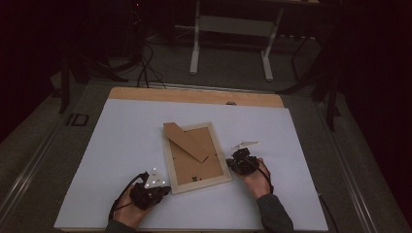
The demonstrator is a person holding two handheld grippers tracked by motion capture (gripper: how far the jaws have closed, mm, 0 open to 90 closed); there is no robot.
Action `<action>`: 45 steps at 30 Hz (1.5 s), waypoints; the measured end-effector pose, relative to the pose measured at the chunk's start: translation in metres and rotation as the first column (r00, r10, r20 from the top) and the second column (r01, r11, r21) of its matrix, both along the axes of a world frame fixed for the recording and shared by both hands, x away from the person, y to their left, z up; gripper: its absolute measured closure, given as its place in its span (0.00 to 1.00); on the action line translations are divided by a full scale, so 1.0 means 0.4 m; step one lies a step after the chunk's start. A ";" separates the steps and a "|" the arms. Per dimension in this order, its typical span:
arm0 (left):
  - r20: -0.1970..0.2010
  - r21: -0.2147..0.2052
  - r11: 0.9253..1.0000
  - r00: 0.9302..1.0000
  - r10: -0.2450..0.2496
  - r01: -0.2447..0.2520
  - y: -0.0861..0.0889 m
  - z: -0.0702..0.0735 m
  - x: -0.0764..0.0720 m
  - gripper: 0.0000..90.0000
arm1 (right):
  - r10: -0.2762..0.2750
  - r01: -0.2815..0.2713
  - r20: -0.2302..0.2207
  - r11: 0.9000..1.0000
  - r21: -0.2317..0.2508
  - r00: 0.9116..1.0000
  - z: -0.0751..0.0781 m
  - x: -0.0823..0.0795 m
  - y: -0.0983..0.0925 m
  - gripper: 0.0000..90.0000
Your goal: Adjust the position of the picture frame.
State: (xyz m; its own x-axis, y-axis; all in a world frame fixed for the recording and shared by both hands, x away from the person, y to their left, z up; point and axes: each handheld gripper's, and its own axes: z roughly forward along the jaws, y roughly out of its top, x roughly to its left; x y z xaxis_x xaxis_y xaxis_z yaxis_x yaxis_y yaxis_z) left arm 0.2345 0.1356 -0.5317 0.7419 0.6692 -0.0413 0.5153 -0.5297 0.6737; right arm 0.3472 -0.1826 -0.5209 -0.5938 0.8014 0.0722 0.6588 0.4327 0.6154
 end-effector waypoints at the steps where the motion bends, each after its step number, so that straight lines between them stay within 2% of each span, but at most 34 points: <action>1: 0.001 0.001 1.000 1.000 -0.004 0.004 -0.003 0.000 0.000 1.00 | -0.002 0.002 0.002 1.000 -0.001 1.000 0.002 0.001 -0.001 1.00; 9: -0.005 -0.015 0.999 1.000 -0.030 0.030 -0.028 -0.002 -0.001 1.00 | -0.018 0.018 -0.002 1.000 -0.007 1.000 0.005 0.009 -0.009 1.00; 13: 0.014 -0.012 0.999 0.999 -0.045 0.045 -0.054 -0.004 -0.006 1.00 | -0.040 0.040 -0.001 0.999 -0.014 0.999 0.003 0.019 -0.020 1.00; 19: 0.012 -0.028 0.999 0.999 -0.038 0.038 -0.081 -0.006 -0.005 1.00 | -0.066 0.066 0.000 0.998 -0.017 0.998 0.001 0.028 -0.036 1.00; 22: 0.006 -0.041 0.998 0.999 -0.042 0.042 -0.093 -0.007 -0.002 1.00 | -0.075 0.075 0.009 0.997 -0.029 0.997 0.003 0.030 -0.042 1.00; 25: 0.011 -0.036 0.998 0.999 -0.053 0.054 -0.113 -0.007 -0.001 1.00 | -0.085 0.086 0.029 0.995 -0.041 0.996 0.006 0.029 -0.052 1.00; 29: 0.006 -0.045 0.997 0.998 -0.068 0.068 -0.131 -0.008 0.005 1.00 | -0.107 0.108 0.044 0.994 -0.021 0.993 0.020 0.019 -0.080 1.00; 32: -0.005 -0.057 0.996 0.997 -0.071 0.070 -0.139 -0.008 0.009 1.00 | -0.110 0.110 0.054 0.994 0.002 0.993 0.032 0.011 -0.091 1.00; 33: -0.006 -0.062 0.995 0.997 -0.073 0.072 -0.153 -0.008 0.012 1.00 | -0.107 0.107 0.073 0.994 0.011 0.992 0.043 0.002 -0.094 0.99; 37: -0.005 -0.056 0.994 0.995 -0.096 0.095 -0.184 -0.007 0.019 1.00 | -0.087 0.086 0.082 0.996 0.015 0.993 0.057 -0.012 -0.088 0.99; 42: -0.007 -0.070 0.991 0.993 -0.118 0.117 -0.225 -0.009 0.026 1.00 | -0.063 0.062 0.087 0.998 0.012 0.994 0.055 -0.023 -0.069 1.00; 45: -0.009 -0.093 0.988 0.993 -0.122 0.120 -0.243 -0.013 0.032 1.00 | -0.064 0.063 0.088 0.998 0.015 0.994 0.046 -0.021 -0.058 1.00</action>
